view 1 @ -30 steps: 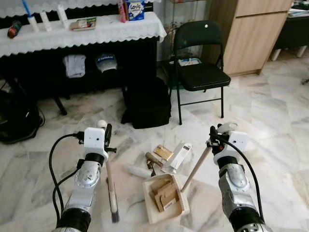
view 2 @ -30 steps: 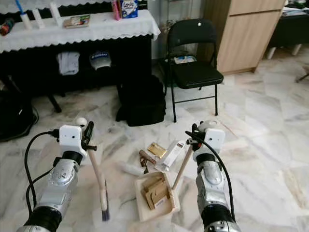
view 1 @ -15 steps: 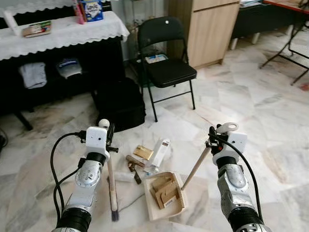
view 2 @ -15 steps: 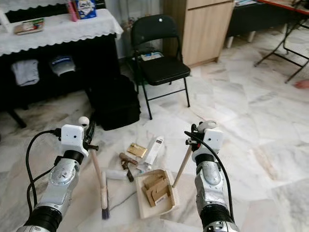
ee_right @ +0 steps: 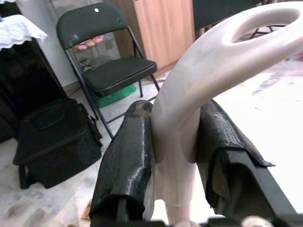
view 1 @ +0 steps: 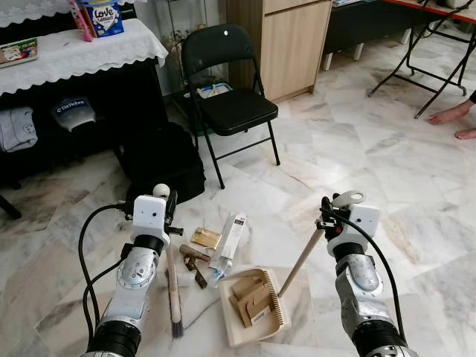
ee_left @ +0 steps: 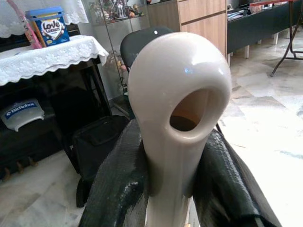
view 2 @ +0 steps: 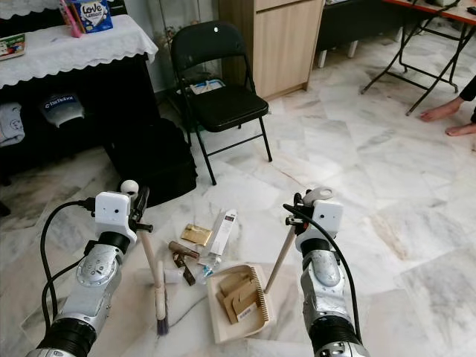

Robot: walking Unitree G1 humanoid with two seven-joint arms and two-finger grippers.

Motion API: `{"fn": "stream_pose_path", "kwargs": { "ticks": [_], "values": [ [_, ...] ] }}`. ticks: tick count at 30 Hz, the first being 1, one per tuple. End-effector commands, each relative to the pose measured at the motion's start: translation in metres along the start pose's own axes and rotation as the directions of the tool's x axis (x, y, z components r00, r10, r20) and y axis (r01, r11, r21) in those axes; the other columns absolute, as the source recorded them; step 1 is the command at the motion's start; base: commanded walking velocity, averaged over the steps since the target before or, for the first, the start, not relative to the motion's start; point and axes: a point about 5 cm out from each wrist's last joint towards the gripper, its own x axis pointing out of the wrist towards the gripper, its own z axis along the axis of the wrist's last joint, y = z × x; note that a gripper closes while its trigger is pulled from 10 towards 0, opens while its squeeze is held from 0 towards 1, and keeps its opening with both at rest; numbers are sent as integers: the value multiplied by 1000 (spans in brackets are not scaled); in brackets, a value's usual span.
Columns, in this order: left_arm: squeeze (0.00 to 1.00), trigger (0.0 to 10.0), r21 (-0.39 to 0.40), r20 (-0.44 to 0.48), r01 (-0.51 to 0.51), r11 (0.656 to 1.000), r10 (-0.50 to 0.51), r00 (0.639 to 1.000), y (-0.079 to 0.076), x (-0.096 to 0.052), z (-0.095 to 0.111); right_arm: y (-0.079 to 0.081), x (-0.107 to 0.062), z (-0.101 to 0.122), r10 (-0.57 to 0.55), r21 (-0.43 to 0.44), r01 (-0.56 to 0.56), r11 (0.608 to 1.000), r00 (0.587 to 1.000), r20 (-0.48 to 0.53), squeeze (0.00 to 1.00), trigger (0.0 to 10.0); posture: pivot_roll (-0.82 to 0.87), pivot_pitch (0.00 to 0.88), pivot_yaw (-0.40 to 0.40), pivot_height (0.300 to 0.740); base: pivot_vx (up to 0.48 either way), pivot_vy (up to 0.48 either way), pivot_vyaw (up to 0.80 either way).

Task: Sweep floor

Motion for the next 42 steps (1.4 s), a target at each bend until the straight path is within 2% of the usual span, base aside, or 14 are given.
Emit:
{"fn": "stream_pose_path", "kwargs": {
  "ticks": [1, 5, 11, 16, 31, 34, 42],
  "values": [
    [0, 10000, 24, 33, -8, 1000, 7, 999, 2, 5, 9, 4, 5, 7, 16, 8, -16, 1000, 1000, 26, 0, 10000, -109, 0, 56, 740, 0, 0, -800],
    [0, 10000, 29, 25, -29, 999, 29, 999, 7, 3, 7, 6, 6, 7, 19, 5, -20, 1000, 1000, 24, 0, 10000, -107, 0, 48, 740, 0, 0, -800],
    [0, 10000, 46, 26, -40, 998, 39, 999, 5, 4, 8, 6, 8, 11, 29, -3, -28, 1000, 999, 31, 0, 10000, -113, 0, 45, 740, 0, 0, -800],
    [0, 10000, 19, 26, -40, 999, 40, 999, 2, 3, 7, 2, 7, 11, 21, -8, -20, 1000, 999, 33, 0, 10000, -118, 0, 45, 740, 0, 0, -800],
    [0, 10000, 49, 21, -79, 996, 78, 997, 6, 3, 7, 2, 9, 13, 28, -13, -27, 1000, 999, 31, 0, 10000, -117, 0, 33, 740, 0, -32, -800],
    [0, 10000, 22, 23, -96, 995, 95, 995, 7, 2, 6, 2, 9, 13, 32, -15, -32, 999, 999, 30, 0, 10000, -119, 0, 30, 740, 0, -320, -800],
    [0, 10000, 19, 23, -92, 996, 92, 995, 3, 2, 5, 1, 10, 14, 39, -23, -38, 999, 999, 30, 0, 10000, -126, 0, 24, 740, 0, 0, -800]
  ]
}}
